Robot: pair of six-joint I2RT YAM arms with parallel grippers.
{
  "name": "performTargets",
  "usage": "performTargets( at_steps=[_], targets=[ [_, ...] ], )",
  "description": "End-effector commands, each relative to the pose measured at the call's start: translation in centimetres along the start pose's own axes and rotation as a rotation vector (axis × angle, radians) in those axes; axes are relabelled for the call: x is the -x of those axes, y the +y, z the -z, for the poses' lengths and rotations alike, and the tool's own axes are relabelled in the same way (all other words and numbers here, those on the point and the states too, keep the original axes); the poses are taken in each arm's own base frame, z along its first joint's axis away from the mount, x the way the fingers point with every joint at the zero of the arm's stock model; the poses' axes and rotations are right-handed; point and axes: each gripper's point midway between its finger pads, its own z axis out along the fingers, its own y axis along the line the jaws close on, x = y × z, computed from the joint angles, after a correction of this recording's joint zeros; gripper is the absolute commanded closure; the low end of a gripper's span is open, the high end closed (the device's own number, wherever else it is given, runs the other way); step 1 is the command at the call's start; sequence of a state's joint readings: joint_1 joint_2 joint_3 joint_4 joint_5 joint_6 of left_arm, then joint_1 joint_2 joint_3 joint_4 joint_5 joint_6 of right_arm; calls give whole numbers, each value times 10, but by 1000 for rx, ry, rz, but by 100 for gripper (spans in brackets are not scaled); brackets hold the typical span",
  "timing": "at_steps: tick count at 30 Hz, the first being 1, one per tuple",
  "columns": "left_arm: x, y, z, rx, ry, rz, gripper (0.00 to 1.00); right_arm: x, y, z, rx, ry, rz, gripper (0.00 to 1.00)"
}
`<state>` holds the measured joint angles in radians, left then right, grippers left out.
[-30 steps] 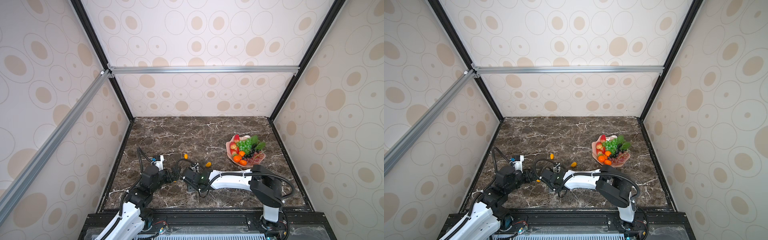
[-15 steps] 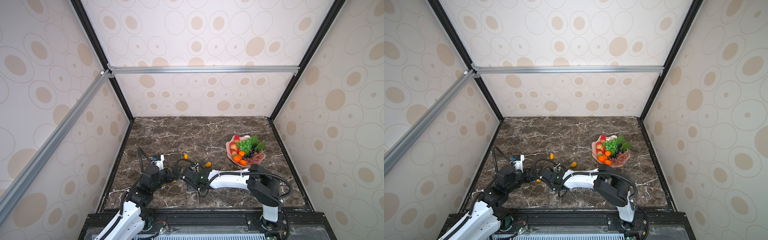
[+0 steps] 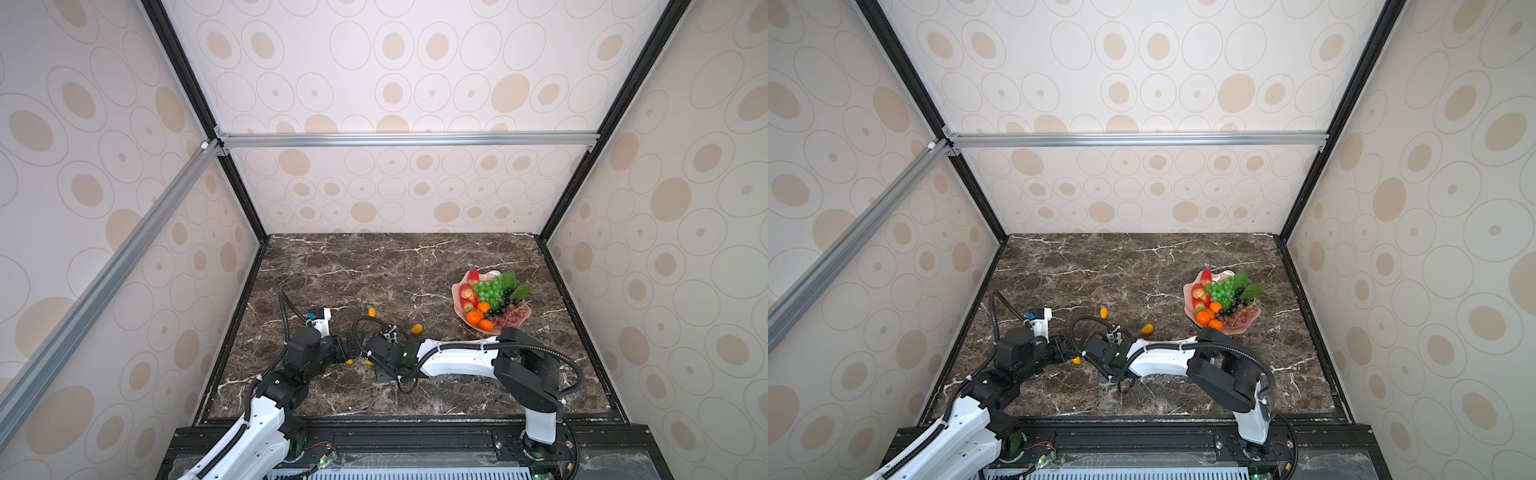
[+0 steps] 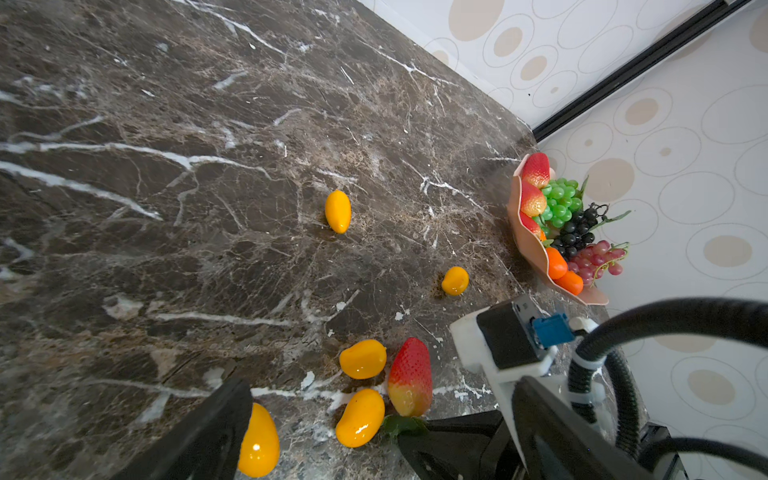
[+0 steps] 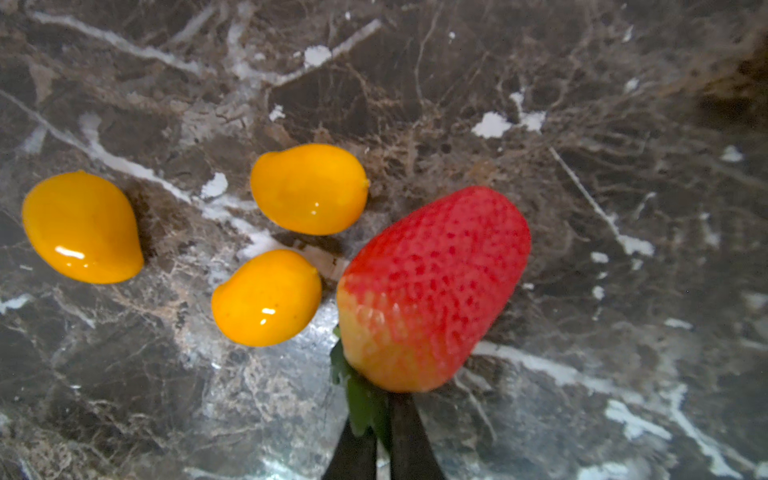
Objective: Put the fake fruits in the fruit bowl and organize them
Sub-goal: 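Close the right gripper on the red strawberry and lift it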
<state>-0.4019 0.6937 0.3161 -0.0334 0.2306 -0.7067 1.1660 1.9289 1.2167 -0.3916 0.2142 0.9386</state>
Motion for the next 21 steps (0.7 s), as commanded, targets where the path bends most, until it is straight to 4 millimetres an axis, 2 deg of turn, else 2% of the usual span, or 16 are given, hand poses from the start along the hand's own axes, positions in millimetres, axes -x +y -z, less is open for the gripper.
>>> performTargets(
  at_steps=[1,5,9,21],
  targets=[
    [23,-17,1,-51,-57,-22,1,3,-5,8,2,-22,10,91],
    [25,-24,0,-82,-55,-36,1,3,-7,13,35,-42,50,93],
    [26,-36,-1,-146,-49,-60,1,3,-10,19,71,-58,113,100],
    [22,-47,-3,-221,-39,-78,1,-3,-31,34,197,-60,253,100]
  ],
)
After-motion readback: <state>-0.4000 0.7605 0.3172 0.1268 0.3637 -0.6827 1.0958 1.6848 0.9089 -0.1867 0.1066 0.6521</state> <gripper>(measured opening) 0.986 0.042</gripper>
